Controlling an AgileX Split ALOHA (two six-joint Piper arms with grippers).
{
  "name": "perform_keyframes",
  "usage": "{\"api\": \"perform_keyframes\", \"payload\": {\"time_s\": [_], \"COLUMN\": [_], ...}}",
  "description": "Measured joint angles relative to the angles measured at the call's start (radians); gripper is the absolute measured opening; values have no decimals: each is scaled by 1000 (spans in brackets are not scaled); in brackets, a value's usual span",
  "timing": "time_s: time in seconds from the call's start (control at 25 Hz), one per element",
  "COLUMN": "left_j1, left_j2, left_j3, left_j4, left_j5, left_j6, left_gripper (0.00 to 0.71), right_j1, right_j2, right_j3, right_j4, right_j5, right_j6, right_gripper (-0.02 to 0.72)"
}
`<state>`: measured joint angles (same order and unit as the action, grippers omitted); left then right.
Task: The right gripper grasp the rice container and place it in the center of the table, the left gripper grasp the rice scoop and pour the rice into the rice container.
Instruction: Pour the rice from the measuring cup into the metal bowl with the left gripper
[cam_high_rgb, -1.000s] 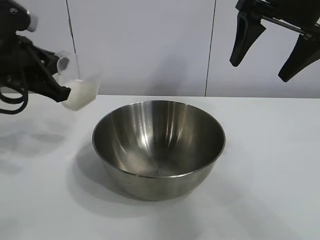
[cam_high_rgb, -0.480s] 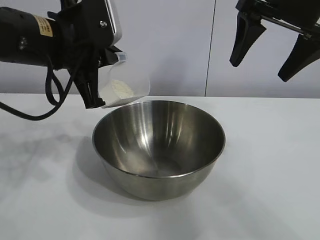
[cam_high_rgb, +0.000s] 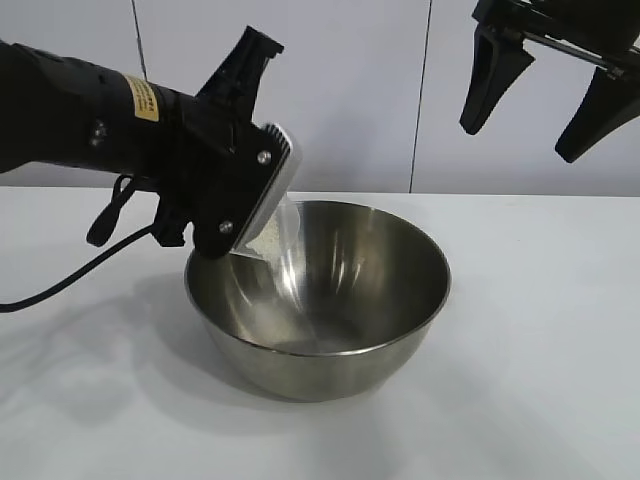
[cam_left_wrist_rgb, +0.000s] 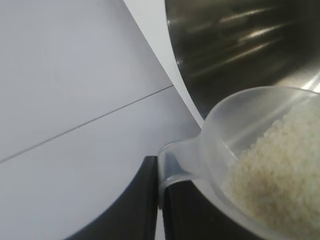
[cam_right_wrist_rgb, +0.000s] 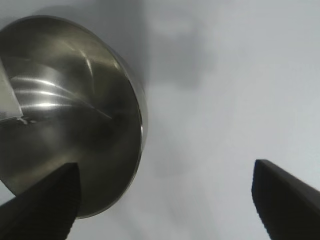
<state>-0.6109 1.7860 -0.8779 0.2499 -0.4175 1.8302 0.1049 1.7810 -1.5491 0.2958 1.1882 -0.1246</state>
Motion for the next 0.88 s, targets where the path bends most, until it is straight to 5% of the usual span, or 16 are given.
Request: {"api": "perform_keyframes", "payload": {"time_s": [0.88], "left_j1": [-31], "left_j2": [5], "left_j3": [-90], "left_j4": [404], "left_j5": [67], "left_j6": [-38], "left_gripper": [8], "right_j1": [0], "right_j2": [0], "right_j3": [0], "right_j4": [0], "right_j5": [0], "right_j6": [-7], "right_gripper": [643]}}
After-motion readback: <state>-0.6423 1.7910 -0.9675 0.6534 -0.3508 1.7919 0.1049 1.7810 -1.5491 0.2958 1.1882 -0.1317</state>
